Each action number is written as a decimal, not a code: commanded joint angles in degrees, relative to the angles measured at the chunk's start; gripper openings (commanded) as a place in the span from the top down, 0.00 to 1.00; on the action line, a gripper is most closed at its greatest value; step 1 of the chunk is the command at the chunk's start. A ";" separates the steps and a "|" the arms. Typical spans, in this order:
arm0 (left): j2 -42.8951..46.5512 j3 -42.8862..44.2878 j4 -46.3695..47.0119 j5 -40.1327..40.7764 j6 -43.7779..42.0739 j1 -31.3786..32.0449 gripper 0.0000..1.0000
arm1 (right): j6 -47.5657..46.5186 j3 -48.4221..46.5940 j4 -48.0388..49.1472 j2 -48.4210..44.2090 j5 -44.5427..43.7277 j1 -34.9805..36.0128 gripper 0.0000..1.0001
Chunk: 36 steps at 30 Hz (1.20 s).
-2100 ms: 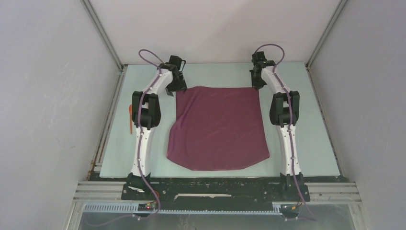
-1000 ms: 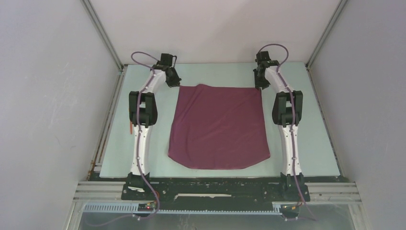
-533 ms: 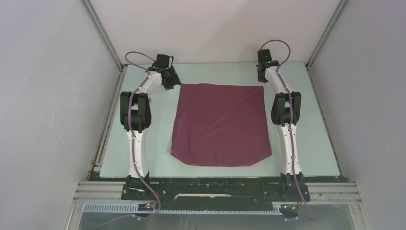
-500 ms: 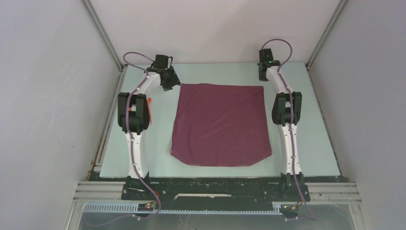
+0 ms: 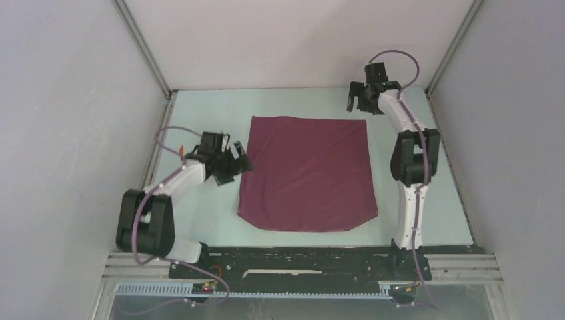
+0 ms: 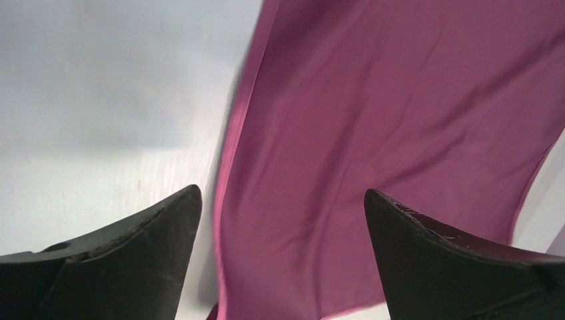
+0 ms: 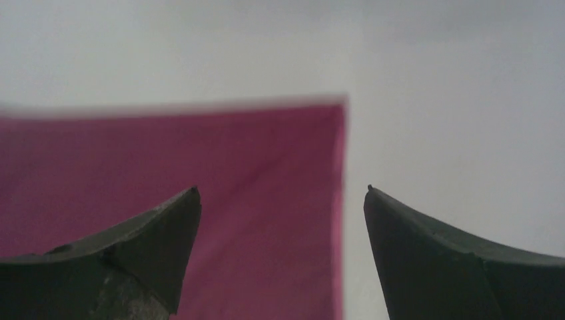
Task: Fold the napkin into a case and place the utensils inside
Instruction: Flatten out the crumpled napkin at the center of the board.
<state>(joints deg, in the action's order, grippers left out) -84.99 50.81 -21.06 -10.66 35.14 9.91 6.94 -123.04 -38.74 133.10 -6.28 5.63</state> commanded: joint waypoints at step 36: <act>57.30 -25.59 -27.33 0.96 22.97 6.26 0.09 | 23.13 74.38 -2.53 -57.74 23.85 -11.36 0.01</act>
<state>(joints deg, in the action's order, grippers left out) -30.52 17.32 -31.88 -24.01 59.51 16.01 26.33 -53.84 -38.22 77.97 15.84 0.82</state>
